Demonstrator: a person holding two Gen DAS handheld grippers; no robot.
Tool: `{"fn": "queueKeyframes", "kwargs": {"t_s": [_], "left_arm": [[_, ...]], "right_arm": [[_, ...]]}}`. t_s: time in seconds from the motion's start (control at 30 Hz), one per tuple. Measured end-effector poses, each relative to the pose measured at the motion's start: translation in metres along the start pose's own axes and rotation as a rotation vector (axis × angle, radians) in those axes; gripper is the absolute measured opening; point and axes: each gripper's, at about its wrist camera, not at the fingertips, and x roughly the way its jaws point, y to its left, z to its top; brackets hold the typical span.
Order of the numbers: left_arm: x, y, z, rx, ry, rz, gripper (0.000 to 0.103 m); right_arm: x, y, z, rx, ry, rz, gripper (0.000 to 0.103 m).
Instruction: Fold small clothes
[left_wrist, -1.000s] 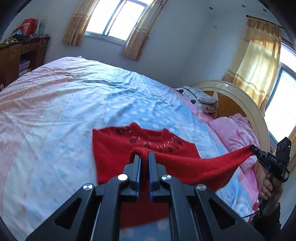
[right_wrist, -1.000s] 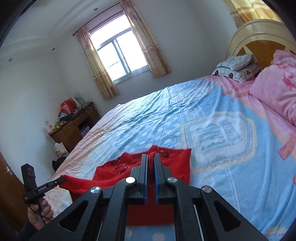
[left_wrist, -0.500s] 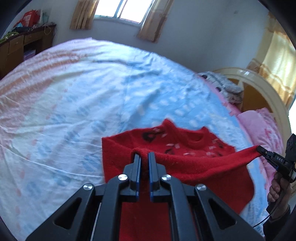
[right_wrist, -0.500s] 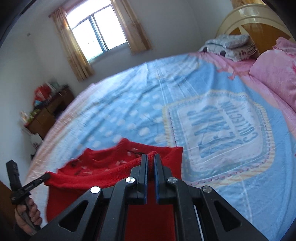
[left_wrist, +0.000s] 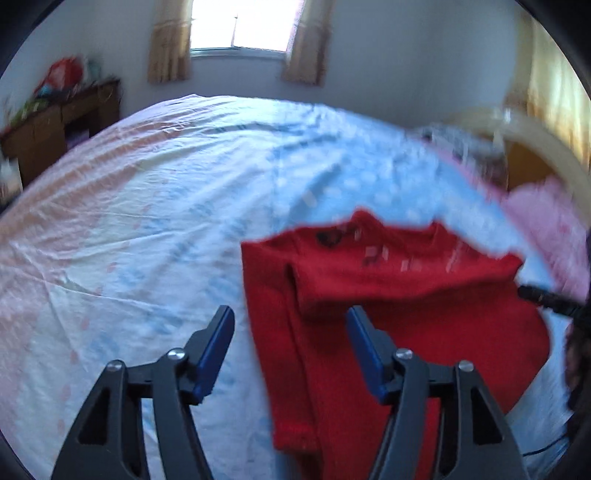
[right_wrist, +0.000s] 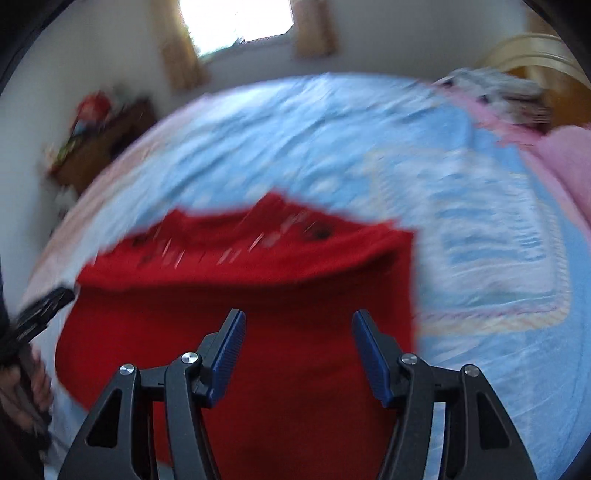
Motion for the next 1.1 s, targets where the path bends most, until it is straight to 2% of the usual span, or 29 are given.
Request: {"fn": "queueKeyframes", "kwargs": {"t_s": [0.07, 0.13, 0.23, 0.3, 0.37, 0.43, 0.5, 0.63, 0.8, 0.97, 1.0, 1.03, 1.1], "left_arm": [[0.013, -0.010, -0.004, 0.063, 0.033, 0.075, 0.066], [0.021, -0.010, 0.002, 0.058, 0.024, 0.112, 0.066], [0.026, 0.000, 0.014, 0.020, -0.006, 0.197, 0.067], [0.028, 0.012, 0.019, -0.024, -0.004, 0.229, 0.066], [0.026, 0.023, 0.017, -0.068, 0.010, 0.208, 0.066], [0.019, 0.026, 0.011, -0.068, 0.010, 0.210, 0.066], [0.007, 0.025, 0.002, -0.056, 0.000, 0.216, 0.066], [-0.018, 0.022, -0.018, -0.054, -0.019, 0.174, 0.067], [-0.027, 0.002, -0.031, -0.016, -0.016, 0.152, 0.074], [-0.024, -0.012, -0.042, 0.016, -0.020, 0.161, 0.074], [-0.022, -0.012, -0.043, 0.005, -0.016, 0.161, 0.074], [-0.023, -0.010, -0.045, 0.001, -0.015, 0.161, 0.074], [-0.024, -0.007, -0.049, -0.011, -0.013, 0.161, 0.075]], "right_arm": [[0.023, 0.018, 0.006, -0.056, 0.074, 0.021, 0.061], [0.039, 0.025, 0.016, -0.077, 0.079, -0.020, 0.061], [0.049, 0.028, 0.039, -0.080, 0.000, -0.060, 0.061], [0.042, 0.029, 0.051, -0.085, -0.094, -0.122, 0.061], [0.034, 0.026, 0.053, -0.064, -0.137, -0.107, 0.061], [0.026, 0.020, 0.045, -0.030, -0.141, -0.062, 0.061], [0.019, 0.012, 0.032, -0.018, -0.123, -0.051, 0.061], [-0.011, -0.023, -0.012, 0.042, -0.119, -0.019, 0.061], [-0.045, -0.064, -0.055, 0.149, -0.134, -0.053, 0.061], [-0.049, -0.065, -0.072, 0.122, -0.113, -0.052, 0.061], [-0.045, -0.065, -0.077, 0.122, -0.092, -0.056, 0.059], [-0.041, -0.065, -0.081, 0.120, -0.074, -0.050, 0.050], [-0.030, -0.065, -0.090, 0.109, -0.034, -0.049, 0.047]]}}
